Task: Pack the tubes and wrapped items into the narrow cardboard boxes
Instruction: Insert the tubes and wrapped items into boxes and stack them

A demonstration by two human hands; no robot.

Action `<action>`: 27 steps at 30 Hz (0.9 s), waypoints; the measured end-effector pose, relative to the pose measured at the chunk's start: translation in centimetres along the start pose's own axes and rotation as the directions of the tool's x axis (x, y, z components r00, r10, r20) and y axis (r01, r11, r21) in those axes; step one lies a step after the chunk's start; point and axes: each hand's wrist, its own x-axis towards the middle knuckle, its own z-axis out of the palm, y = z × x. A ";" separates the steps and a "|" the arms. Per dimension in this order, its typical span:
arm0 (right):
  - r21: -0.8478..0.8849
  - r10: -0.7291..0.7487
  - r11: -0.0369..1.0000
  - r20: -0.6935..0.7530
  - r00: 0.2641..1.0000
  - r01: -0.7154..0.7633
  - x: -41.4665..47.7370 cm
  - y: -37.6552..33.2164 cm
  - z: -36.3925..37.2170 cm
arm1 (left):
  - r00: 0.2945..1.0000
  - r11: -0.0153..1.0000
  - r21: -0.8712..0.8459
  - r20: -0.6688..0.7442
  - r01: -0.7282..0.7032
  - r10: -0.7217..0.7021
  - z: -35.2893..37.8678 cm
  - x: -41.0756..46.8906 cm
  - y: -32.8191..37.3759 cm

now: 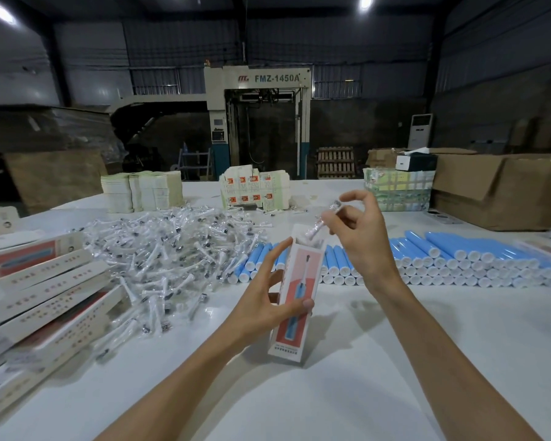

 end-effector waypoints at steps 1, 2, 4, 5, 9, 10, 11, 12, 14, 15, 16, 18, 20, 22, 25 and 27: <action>-0.014 -0.032 0.999 -0.007 0.999 0.032 0.1 -0.1 -0.1 | 1.000 1.000 0.008 -0.002 0.000 0.000 -0.1 0.0 0.0; -0.032 -0.061 0.998 -0.005 0.998 0.060 0.1 -0.1 -0.3 | 1.000 1.000 0.012 -0.004 0.003 -0.003 -0.1 0.0 0.0; -0.065 -0.103 0.992 0.028 0.994 0.105 0.2 -0.1 -0.6 | 1.000 1.000 0.006 -0.006 0.000 0.000 -0.1 0.0 -0.1; -0.089 -0.117 0.989 0.066 0.991 0.122 0.2 -0.1 -0.6 | 1.000 1.000 0.000 -0.007 -0.005 0.005 -0.1 0.0 -0.1; -0.223 -0.075 0.963 0.315 0.946 0.151 -0.3 0.3 0.0 | 1.000 1.000 -0.018 -0.014 -0.017 0.017 0.0 0.1 -0.1; -0.256 -0.071 0.952 0.345 0.936 0.167 -0.4 0.3 0.1 | 1.000 1.000 -0.019 -0.016 -0.022 0.021 0.0 0.1 -0.2; -0.281 -0.074 0.942 0.354 0.932 0.181 -0.5 0.3 0.1 | 1.000 1.000 -0.022 -0.019 -0.022 0.022 0.0 0.1 -0.3; -0.298 -0.074 0.936 0.357 0.931 0.189 -0.6 0.3 0.0 | 1.000 0.999 -0.029 -0.023 -0.017 0.016 0.0 0.2 -0.3; -0.335 -0.070 0.920 0.371 0.926 0.204 -0.6 0.2 -0.3 | 0.999 0.999 -0.048 -0.033 0.002 -0.003 0.0 0.2 -0.5; -0.362 -0.068 0.906 0.384 0.921 0.218 -0.8 0.4 -0.3 | 0.999 0.998 -0.062 -0.039 0.009 -0.012 0.0 0.2 -0.6; -0.396 -0.059 0.889 0.397 0.916 0.229 -1.0 0.7 -0.2 | 0.999 0.997 -0.081 -0.046 0.016 -0.020 0.0 0.3 -0.8; -0.445 -0.034 0.865 0.410 0.911 0.232 -1.6 1.5 0.3 | 0.998 0.992 -0.121 -0.059 0.021 -0.028 -0.2 0.4 -1.1; -0.435 -0.014 0.877 0.400 0.916 0.204 -2.1 1.9 0.8 | 0.997 0.988 -0.153 -0.065 0.025 -0.035 -0.3 0.5 -1.4; -0.309 0.005 0.944 0.360 0.933 0.114 -2.4 1.9 1.0 | 0.997 0.982 -0.184 -0.065 0.031 -0.043 -0.4 0.4 -1.5; -0.055 0.075 0.997 0.287 0.955 -0.062 -2.7 2.0 0.9 | 0.995 0.973 -0.228 -0.081 0.042 -0.061 -0.6 0.4 -1.4; -0.002 0.090 0.996 0.319 0.943 -0.094 -3.1 2.5 0.9 | 0.994 0.965 -0.258 -0.082 0.045 -0.068 -0.7 0.4 -1.5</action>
